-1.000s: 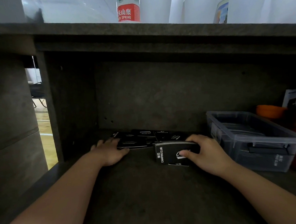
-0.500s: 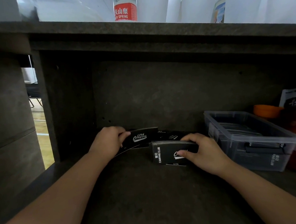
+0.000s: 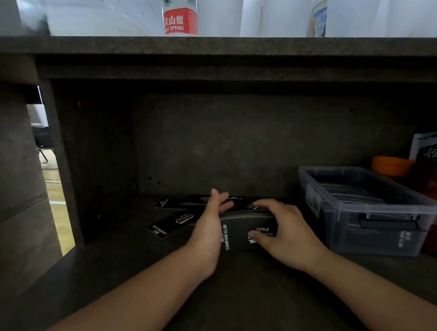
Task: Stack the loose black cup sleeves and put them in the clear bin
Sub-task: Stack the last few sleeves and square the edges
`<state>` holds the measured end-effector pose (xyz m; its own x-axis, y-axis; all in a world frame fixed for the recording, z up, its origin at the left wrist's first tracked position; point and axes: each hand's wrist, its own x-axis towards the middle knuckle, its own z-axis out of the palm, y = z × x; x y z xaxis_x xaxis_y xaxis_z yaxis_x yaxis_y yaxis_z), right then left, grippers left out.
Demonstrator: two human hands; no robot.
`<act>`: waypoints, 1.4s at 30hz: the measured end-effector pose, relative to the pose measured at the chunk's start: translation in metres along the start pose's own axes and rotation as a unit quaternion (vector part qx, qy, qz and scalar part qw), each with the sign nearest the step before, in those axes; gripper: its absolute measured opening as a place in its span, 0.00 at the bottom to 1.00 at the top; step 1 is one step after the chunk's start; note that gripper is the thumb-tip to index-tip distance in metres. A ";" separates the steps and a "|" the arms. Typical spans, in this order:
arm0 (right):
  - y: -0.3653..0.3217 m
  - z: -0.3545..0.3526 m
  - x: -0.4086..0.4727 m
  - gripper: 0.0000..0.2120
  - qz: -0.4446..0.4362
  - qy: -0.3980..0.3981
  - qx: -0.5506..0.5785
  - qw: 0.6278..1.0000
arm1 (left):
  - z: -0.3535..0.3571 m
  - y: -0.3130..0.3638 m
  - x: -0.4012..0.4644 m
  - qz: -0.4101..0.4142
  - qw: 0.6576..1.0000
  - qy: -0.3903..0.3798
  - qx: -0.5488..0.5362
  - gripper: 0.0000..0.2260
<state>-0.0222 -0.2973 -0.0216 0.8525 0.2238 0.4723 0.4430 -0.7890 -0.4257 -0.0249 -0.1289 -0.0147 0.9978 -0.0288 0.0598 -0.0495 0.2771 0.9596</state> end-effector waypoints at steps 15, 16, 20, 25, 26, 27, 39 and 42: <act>-0.001 -0.010 0.000 0.12 -0.060 -0.068 -0.026 0.996 | -0.074 0.022 0.017 0.054 0.716 0.109 0.687 0.32; -0.001 -0.011 0.001 0.13 -0.061 -0.070 -0.027 0.995 | -0.090 0.026 0.018 -0.012 0.679 0.113 0.725 0.37; 0.000 -0.011 0.001 0.22 -0.061 -0.063 -0.032 0.996 | -0.139 0.037 0.020 -0.101 0.709 0.106 0.690 0.42; 0.001 -0.011 0.002 0.25 -0.058 -0.058 -0.030 0.996 | -0.149 0.033 0.026 0.004 0.798 0.176 0.577 0.30; 0.001 -0.011 0.002 0.26 -0.057 -0.054 -0.028 0.997 | -0.146 0.034 0.026 0.028 0.816 0.191 0.544 0.26; 0.001 -0.010 0.002 0.26 -0.055 -0.048 -0.025 0.997 | -0.142 0.034 0.026 0.060 0.835 0.204 0.507 0.22; 0.002 -0.003 0.003 0.26 -0.086 -0.029 -0.037 0.995 | -0.049 0.019 0.003 -0.060 0.962 -0.164 0.210 0.25; 0.002 -0.003 0.005 0.16 -0.098 -0.047 -0.057 0.992 | -0.039 0.012 0.006 -0.046 0.961 -0.189 0.197 0.34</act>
<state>-0.0180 -0.2995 -0.0184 0.7771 0.4276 0.4618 0.5738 -0.7829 -0.2406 -0.0177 -0.0886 -0.0138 0.9153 -0.4027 -0.0053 -0.0498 -0.1263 0.9907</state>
